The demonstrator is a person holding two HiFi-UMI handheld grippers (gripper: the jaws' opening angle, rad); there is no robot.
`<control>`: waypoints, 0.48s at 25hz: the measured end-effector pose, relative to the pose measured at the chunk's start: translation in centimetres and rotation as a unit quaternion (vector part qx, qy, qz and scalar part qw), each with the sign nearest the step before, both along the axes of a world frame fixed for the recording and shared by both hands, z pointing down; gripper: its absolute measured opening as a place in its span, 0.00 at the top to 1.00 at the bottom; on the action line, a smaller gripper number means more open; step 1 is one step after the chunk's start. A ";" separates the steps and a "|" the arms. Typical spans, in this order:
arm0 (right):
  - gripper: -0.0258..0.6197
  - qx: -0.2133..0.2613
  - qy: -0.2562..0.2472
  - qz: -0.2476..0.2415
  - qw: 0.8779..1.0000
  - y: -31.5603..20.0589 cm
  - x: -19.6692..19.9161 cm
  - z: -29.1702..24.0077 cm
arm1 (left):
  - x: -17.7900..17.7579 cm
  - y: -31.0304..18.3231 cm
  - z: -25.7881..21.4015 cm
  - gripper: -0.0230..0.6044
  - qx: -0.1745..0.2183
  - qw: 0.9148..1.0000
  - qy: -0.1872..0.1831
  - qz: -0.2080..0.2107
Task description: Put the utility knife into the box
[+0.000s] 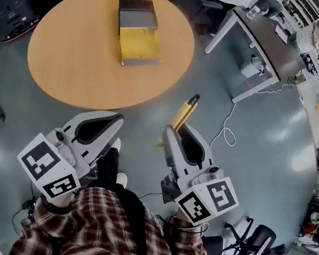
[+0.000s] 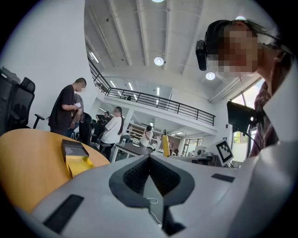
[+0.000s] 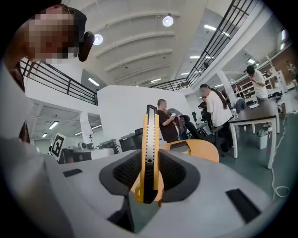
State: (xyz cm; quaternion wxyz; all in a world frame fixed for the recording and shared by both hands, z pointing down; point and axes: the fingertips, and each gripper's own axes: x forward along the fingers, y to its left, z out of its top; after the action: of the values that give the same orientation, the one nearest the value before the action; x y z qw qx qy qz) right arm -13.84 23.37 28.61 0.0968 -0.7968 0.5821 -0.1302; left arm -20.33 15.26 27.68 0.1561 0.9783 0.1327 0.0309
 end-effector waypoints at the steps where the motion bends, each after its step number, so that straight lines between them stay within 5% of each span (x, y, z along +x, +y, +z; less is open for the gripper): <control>1: 0.77 -0.001 0.000 0.001 1.000 -0.4 0.4 -0.1 | 0.4 -0.4 0.0 0.95 -0.001 1.000 0.000 0.001; 12: 0.77 -0.007 0.019 0.012 1.000 -10.7 9.4 -1.7 | 10.0 -10.6 -1.6 0.95 0.008 1.000 0.017 0.020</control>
State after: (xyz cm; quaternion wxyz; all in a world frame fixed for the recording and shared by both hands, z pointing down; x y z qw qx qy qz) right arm -4.40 12.70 26.88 0.0817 -0.8068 0.5731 -0.1184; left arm -10.30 4.68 26.03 0.1456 0.9770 0.1550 0.0184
